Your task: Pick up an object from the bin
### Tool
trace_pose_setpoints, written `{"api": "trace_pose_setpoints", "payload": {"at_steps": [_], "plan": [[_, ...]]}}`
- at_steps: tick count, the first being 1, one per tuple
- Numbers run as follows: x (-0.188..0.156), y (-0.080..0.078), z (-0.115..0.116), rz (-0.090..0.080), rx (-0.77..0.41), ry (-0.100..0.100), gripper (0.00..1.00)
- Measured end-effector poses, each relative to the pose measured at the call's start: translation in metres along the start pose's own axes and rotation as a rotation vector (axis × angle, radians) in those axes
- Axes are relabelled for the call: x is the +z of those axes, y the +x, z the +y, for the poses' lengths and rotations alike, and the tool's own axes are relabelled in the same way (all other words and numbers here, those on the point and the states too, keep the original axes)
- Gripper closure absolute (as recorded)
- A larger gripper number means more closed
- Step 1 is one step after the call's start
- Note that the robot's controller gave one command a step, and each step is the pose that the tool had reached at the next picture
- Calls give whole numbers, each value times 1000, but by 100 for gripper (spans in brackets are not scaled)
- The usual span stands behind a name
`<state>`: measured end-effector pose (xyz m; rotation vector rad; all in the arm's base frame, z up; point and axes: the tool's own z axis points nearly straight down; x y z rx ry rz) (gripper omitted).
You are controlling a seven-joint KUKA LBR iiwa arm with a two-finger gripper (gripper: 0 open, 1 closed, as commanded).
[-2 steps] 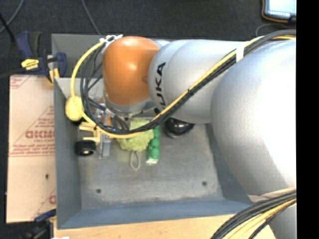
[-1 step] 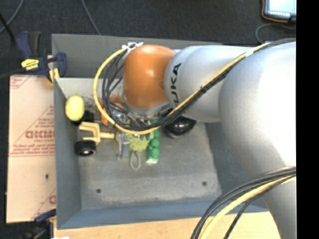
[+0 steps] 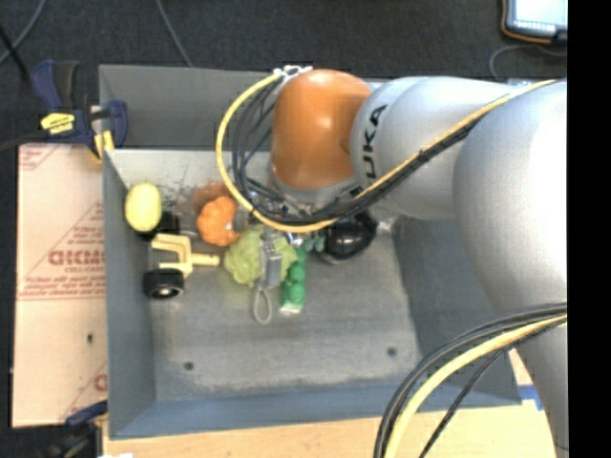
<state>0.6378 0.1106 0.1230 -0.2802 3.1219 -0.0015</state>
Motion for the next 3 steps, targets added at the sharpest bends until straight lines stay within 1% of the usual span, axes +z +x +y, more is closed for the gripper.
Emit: {"api": "trace_pose_setpoints", "payload": {"at_steps": [1, 2, 3], "plan": [[16, 17, 1, -1, 128, -4, 0], [43, 13, -21, -2, 60, 0, 0], [52, 16, -12, -1, 147, -4, 100]]}}
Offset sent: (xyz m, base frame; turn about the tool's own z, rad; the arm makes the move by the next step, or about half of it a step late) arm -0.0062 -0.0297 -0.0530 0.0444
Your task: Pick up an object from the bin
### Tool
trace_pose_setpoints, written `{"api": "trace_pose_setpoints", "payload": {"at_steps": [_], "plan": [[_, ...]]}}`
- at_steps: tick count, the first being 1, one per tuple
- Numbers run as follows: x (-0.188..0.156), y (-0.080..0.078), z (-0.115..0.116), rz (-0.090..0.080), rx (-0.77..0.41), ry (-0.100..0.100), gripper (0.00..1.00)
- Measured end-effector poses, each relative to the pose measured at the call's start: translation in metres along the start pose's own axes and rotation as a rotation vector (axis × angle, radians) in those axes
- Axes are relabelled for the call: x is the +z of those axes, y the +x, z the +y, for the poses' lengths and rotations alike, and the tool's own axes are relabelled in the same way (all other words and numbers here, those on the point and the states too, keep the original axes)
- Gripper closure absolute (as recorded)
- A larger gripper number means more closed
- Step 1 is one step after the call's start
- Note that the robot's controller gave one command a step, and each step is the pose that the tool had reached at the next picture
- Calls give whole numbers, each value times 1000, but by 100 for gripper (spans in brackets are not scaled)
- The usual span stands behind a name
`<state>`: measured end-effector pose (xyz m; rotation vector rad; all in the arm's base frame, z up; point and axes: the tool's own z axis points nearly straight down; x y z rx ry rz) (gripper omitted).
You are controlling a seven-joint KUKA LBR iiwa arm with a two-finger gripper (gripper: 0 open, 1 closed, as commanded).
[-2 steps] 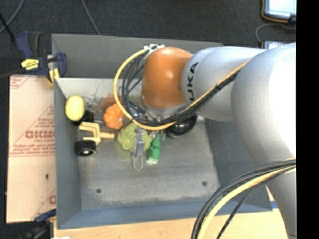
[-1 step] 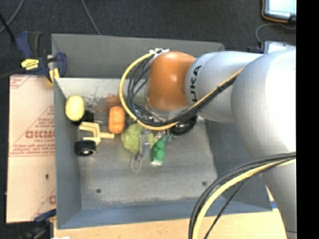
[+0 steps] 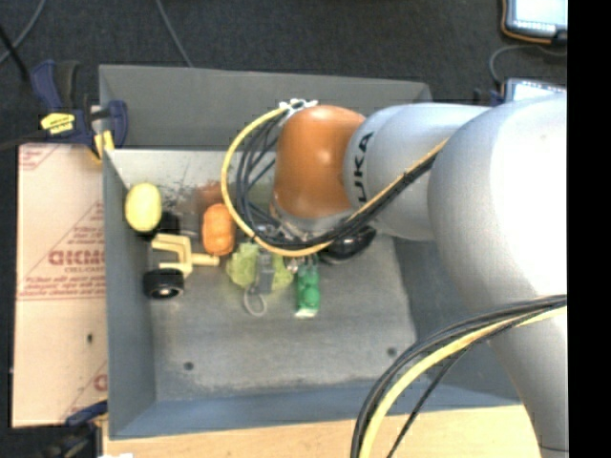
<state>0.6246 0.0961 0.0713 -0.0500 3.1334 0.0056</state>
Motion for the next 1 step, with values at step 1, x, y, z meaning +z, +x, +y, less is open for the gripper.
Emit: {"api": "trace_pose_setpoints", "payload": {"at_steps": [1], "plan": [[0, 0, 1, 0, 0, 0, 100]]}}
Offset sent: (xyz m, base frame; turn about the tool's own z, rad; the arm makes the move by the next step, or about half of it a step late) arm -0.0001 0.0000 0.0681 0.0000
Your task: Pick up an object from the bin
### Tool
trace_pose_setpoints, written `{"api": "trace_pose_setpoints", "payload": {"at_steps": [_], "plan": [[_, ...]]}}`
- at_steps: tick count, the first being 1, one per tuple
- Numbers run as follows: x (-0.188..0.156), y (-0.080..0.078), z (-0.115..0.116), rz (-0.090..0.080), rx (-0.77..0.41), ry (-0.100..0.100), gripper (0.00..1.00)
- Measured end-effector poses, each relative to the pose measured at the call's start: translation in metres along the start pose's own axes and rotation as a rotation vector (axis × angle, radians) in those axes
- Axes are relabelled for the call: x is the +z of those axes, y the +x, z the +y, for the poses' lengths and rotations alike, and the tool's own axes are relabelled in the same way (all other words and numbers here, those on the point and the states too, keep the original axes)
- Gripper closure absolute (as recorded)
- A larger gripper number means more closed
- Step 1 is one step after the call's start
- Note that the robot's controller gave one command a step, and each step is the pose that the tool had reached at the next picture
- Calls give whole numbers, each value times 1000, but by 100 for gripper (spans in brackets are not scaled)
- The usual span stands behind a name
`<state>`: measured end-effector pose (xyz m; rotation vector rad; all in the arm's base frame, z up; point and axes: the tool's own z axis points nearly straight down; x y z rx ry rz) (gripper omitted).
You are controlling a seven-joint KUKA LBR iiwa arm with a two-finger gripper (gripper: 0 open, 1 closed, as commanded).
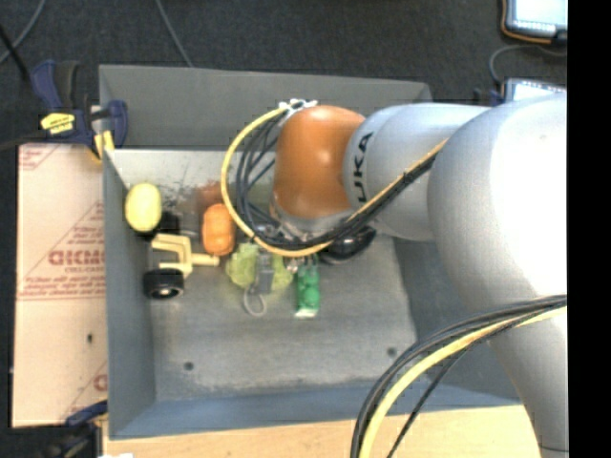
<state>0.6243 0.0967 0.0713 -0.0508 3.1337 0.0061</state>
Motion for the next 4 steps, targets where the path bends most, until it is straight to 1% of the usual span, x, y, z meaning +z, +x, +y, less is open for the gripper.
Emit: {"api": "trace_pose_setpoints", "payload": {"at_steps": [1, 2, 3, 4], "plan": [[-3, 1, 0, 1, 1, 0, 100], [-23, 2, -1, 5, 1, 0, 100], [-42, 0, -1, -1, 1, 0, 100], [-56, -1, 0, -4, 1, -1, 100]]}}
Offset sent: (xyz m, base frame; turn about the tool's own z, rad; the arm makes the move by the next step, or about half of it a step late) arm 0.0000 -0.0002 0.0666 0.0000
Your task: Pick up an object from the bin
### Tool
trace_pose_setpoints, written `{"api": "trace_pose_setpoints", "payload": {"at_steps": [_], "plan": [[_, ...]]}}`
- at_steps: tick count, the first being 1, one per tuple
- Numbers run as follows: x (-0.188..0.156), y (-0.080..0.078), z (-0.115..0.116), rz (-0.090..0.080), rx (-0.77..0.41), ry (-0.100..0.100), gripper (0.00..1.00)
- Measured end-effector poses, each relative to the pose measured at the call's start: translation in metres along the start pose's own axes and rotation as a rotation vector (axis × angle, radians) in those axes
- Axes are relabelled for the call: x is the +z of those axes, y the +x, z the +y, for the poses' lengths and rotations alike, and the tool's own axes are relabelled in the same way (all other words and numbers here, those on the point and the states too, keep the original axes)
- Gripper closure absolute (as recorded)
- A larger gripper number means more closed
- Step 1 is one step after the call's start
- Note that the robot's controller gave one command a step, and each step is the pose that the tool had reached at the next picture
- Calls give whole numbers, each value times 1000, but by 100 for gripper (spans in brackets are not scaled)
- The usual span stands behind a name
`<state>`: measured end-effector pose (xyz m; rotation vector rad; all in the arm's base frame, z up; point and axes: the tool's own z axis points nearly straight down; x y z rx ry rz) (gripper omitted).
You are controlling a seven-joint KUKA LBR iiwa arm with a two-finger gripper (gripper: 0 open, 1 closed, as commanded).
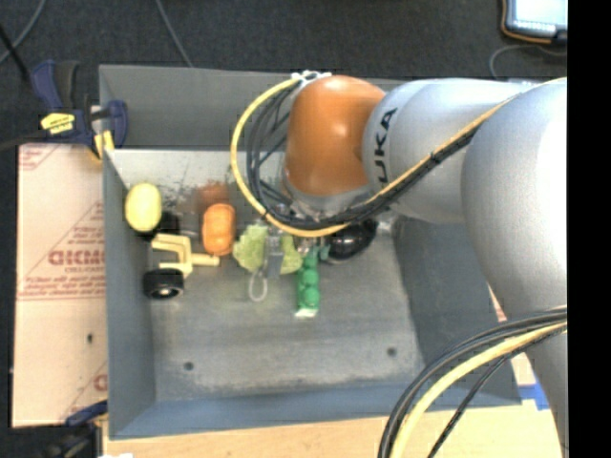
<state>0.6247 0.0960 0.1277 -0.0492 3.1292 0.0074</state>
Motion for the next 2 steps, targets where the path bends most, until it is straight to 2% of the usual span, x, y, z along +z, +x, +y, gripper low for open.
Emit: {"api": "trace_pose_setpoints", "payload": {"at_steps": [2], "plan": [[-12, -1, 0, -4, 0, -1, 100]]}}
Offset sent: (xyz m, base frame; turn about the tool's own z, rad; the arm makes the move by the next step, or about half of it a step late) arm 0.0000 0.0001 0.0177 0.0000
